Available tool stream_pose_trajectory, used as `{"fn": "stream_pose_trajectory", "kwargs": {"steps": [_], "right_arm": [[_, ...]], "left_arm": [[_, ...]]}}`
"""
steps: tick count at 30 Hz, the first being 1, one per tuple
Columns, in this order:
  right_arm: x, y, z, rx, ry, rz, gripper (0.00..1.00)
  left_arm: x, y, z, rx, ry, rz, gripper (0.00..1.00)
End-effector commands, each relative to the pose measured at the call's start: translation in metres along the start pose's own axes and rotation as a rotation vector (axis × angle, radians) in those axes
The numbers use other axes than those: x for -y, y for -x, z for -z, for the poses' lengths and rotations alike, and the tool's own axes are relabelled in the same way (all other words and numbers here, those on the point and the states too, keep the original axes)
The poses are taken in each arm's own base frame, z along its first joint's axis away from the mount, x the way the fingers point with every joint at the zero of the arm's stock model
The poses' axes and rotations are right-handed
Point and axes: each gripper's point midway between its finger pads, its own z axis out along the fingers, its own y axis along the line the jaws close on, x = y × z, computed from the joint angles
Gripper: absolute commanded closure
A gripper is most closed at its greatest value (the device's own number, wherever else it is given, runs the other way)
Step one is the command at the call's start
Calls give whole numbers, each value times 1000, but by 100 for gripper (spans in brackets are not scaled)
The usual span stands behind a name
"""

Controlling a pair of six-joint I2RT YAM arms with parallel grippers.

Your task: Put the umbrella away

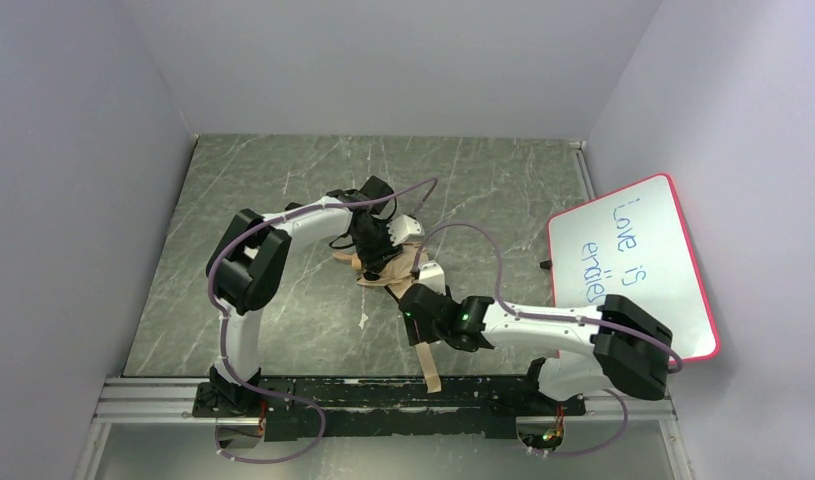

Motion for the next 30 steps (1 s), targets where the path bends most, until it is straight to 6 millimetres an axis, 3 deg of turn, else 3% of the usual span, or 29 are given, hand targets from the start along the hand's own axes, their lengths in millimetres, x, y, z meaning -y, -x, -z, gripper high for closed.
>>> {"fn": "stream_pose_trajectory", "kwargs": {"steps": [1, 14, 22, 30], "right_arm": [[-8, -4, -8, -15, -13, -13, 36], [-11, -13, -28, -75, -58, 44, 48], [13, -28, -26, -123, -168, 51, 59], [25, -46, -23, -194, -214, 117, 79]], "left_arm": [[-5, -38, -24, -139, 45, 22, 95], [-2, -38, -24, -143, 43, 14, 95], [-2, -39, -25, -145, 41, 12, 95], [-2, -38, -25, -145, 45, 13, 95]]}}
